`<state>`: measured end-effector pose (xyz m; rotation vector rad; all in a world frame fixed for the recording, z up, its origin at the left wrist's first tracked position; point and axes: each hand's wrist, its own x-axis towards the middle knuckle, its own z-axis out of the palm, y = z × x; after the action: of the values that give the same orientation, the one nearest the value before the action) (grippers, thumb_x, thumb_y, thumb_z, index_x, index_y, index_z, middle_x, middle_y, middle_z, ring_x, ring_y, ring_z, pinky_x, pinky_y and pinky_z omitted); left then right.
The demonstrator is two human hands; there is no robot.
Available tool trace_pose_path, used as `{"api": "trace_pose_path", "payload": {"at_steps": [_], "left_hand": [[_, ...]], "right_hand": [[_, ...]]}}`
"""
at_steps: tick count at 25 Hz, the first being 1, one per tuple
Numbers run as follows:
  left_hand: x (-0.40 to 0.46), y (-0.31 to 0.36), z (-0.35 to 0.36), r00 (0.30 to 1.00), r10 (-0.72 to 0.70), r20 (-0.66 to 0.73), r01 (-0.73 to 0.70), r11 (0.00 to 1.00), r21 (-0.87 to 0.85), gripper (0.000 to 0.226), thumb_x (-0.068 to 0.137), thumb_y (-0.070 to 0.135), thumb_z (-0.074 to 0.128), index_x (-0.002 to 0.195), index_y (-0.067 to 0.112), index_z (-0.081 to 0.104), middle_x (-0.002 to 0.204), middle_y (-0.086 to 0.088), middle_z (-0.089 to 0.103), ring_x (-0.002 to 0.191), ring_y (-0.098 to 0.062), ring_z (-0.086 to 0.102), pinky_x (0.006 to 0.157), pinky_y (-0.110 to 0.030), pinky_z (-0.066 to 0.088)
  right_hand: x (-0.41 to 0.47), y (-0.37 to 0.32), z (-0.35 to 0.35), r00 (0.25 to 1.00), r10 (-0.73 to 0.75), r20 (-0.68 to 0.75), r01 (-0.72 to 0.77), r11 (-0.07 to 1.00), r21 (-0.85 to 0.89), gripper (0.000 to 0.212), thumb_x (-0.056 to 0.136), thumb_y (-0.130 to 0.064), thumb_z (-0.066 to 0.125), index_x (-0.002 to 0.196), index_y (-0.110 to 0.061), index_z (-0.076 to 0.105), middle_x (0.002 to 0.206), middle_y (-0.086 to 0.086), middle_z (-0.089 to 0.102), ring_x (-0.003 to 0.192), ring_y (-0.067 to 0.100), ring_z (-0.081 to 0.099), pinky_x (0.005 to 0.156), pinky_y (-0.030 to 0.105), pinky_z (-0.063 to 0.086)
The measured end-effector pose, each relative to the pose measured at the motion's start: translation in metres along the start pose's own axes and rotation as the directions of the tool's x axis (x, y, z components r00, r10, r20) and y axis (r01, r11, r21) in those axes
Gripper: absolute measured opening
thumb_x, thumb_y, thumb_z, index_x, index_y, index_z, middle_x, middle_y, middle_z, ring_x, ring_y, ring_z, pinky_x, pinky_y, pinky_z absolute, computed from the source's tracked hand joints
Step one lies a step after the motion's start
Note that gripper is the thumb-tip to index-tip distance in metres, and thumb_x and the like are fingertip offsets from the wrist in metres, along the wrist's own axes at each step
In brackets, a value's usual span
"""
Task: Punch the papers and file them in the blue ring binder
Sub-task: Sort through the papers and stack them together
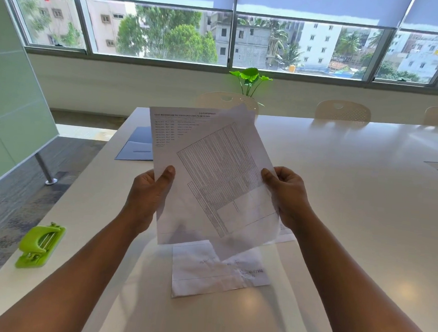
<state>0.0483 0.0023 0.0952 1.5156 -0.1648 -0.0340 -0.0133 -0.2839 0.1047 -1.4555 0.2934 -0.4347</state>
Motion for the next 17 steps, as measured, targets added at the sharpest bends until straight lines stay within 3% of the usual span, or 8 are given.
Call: {"api": "trace_pose_path", "payload": {"at_steps": [3, 6, 9, 11, 13, 15, 17], "left_hand": [[0.0, -0.001, 0.005, 1.0, -0.02, -0.021, 0.019, 0.999, -0.045, 0.021, 0.1, 0.037, 0.058, 0.105, 0.02, 0.07, 0.091, 0.008, 0.079, 0.082, -0.016, 0.077, 0.064, -0.024, 0.061], [0.001, -0.005, 0.01, 0.999, -0.034, -0.012, 0.034, 0.999, -0.022, 0.02, 0.099, 0.035, 0.06, 0.109, 0.02, 0.07, 0.096, 0.005, 0.078, 0.088, -0.019, 0.075, 0.076, -0.034, 0.062], [0.001, -0.006, 0.013, 1.0, -0.017, -0.013, 0.017, 1.0, -0.004, 0.017, 0.102, 0.033, 0.056, 0.108, 0.023, 0.069, 0.095, 0.007, 0.077, 0.088, -0.018, 0.075, 0.077, -0.034, 0.061], [0.002, -0.004, 0.013, 1.0, 0.002, -0.025, -0.001, 1.0, 0.023, 0.023, 0.104, 0.038, 0.05, 0.107, 0.025, 0.069, 0.093, 0.009, 0.077, 0.086, -0.016, 0.075, 0.073, -0.031, 0.062], [0.004, 0.003, 0.014, 0.998, 0.037, -0.049, -0.033, 0.996, 0.078, 0.031, 0.105, 0.045, 0.044, 0.103, 0.026, 0.069, 0.093, 0.008, 0.077, 0.085, -0.016, 0.075, 0.07, -0.027, 0.06], [0.005, 0.013, 0.016, 0.993, 0.101, -0.06, -0.092, 0.986, 0.137, 0.036, 0.104, 0.051, 0.04, 0.097, 0.028, 0.067, 0.092, 0.007, 0.075, 0.082, -0.016, 0.074, 0.071, -0.028, 0.058], [0.005, 0.024, 0.019, 0.982, 0.16, -0.099, -0.144, 0.977, 0.158, 0.039, 0.101, 0.056, 0.038, 0.091, 0.029, 0.064, 0.088, 0.009, 0.071, 0.077, -0.011, 0.071, 0.07, -0.025, 0.055]], "right_hand": [[0.0, 0.003, 0.003, 1.0, 0.016, -0.005, -0.016, 0.999, 0.048, 0.016, 0.096, -0.018, 0.07, 0.082, -0.012, 0.065, 0.084, 0.012, 0.067, 0.079, 0.032, 0.062, 0.081, 0.053, 0.057], [-0.001, 0.013, 0.011, 0.999, 0.048, 0.015, -0.049, 0.996, 0.074, 0.017, 0.099, -0.019, 0.066, 0.084, -0.013, 0.06, 0.086, 0.011, 0.066, 0.084, 0.034, 0.062, 0.084, 0.055, 0.056], [-0.001, 0.024, 0.016, 0.993, 0.08, 0.082, -0.088, 0.992, 0.091, 0.01, 0.102, -0.021, 0.062, 0.094, -0.014, 0.058, 0.098, 0.014, 0.068, 0.094, 0.041, 0.066, 0.092, 0.061, 0.055], [0.0, 0.029, 0.016, 0.989, 0.056, 0.135, -0.061, 0.997, 0.036, 0.01, 0.099, -0.018, 0.066, 0.103, -0.016, 0.056, 0.111, 0.018, 0.07, 0.105, 0.044, 0.068, 0.094, 0.063, 0.056], [0.0, 0.027, 0.018, 0.984, 0.013, 0.176, -0.012, 1.0, -0.007, 0.026, 0.093, -0.011, 0.073, 0.11, -0.018, 0.055, 0.117, 0.02, 0.072, 0.105, 0.04, 0.071, 0.092, 0.059, 0.058], [0.002, 0.019, 0.02, 0.978, -0.04, 0.205, 0.055, 0.996, -0.067, 0.036, 0.088, -0.009, 0.079, 0.118, -0.017, 0.06, 0.115, 0.014, 0.075, 0.103, 0.033, 0.074, 0.091, 0.053, 0.06], [0.004, 0.01, 0.022, 0.972, -0.079, 0.22, 0.108, 0.987, -0.122, 0.03, 0.085, -0.011, 0.082, 0.114, -0.015, 0.072, 0.109, 0.008, 0.079, 0.101, 0.029, 0.075, 0.093, 0.051, 0.06]]}}
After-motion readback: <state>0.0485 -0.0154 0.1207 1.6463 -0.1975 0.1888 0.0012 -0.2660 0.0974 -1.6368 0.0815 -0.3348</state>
